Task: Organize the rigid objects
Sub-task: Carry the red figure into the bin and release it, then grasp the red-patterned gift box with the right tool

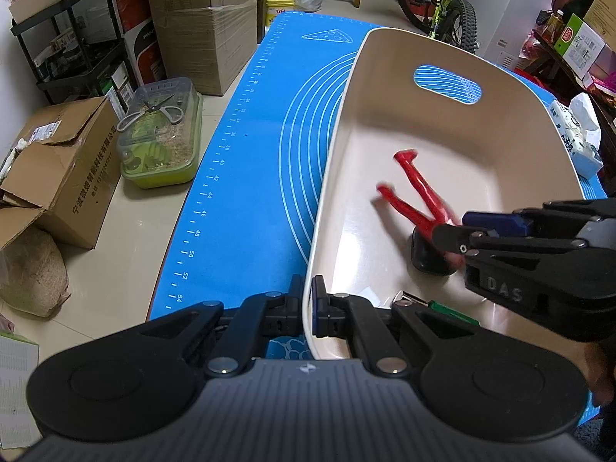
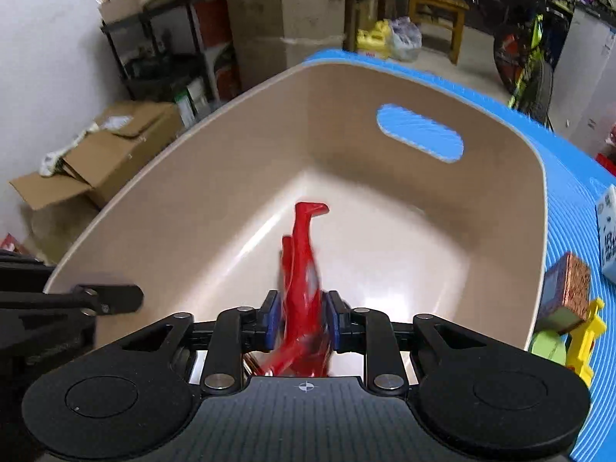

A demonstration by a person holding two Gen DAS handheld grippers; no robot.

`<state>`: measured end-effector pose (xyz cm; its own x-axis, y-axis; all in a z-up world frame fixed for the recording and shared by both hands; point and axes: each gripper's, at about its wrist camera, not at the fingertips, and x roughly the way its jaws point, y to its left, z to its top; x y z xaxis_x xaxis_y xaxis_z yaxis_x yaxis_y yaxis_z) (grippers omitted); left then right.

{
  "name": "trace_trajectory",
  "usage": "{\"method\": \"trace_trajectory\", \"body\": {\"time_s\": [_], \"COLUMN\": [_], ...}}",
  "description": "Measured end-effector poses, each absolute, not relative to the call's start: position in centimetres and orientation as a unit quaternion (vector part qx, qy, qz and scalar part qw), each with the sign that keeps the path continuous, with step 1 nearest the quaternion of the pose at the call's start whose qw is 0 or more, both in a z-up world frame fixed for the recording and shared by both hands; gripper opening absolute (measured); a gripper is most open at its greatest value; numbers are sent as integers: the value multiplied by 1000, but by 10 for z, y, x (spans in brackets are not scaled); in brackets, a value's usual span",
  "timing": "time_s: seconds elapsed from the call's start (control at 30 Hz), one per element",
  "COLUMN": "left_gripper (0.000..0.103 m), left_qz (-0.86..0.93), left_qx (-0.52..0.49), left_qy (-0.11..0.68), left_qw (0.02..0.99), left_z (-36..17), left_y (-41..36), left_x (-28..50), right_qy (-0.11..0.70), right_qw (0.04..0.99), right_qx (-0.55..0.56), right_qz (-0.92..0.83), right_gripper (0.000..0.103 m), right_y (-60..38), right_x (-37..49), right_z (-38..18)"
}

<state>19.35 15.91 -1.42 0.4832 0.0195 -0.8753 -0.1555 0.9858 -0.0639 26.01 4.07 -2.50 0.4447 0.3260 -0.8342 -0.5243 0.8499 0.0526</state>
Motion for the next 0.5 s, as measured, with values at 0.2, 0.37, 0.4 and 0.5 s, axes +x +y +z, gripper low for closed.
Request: {"method": "trace_trajectory", "body": {"time_s": [0.2,0.37,0.4,0.5], "left_gripper": [6,6,6,6], "left_qz": [51,51,51,51], "left_qx": [-67,-68,-68,-67], "left_qy": [506,506,506,506], "left_qw": [858,858,858,858], "left_z": [-13,-13,-13,-13], "left_y": [160,160,160,160], "left_x": [194,194,194,194], "right_qy": [438,402,394,377], "right_qw": [858,884,889,904], "right_qx": [-100,-76,-71,-56], "right_qz": [250,227,220,192], "right_gripper": [55,66,66,69], "right_y": [24,-13,-20,-46], "right_x": [253,254,257,264], "right_z": [-7,21,26,39]}}
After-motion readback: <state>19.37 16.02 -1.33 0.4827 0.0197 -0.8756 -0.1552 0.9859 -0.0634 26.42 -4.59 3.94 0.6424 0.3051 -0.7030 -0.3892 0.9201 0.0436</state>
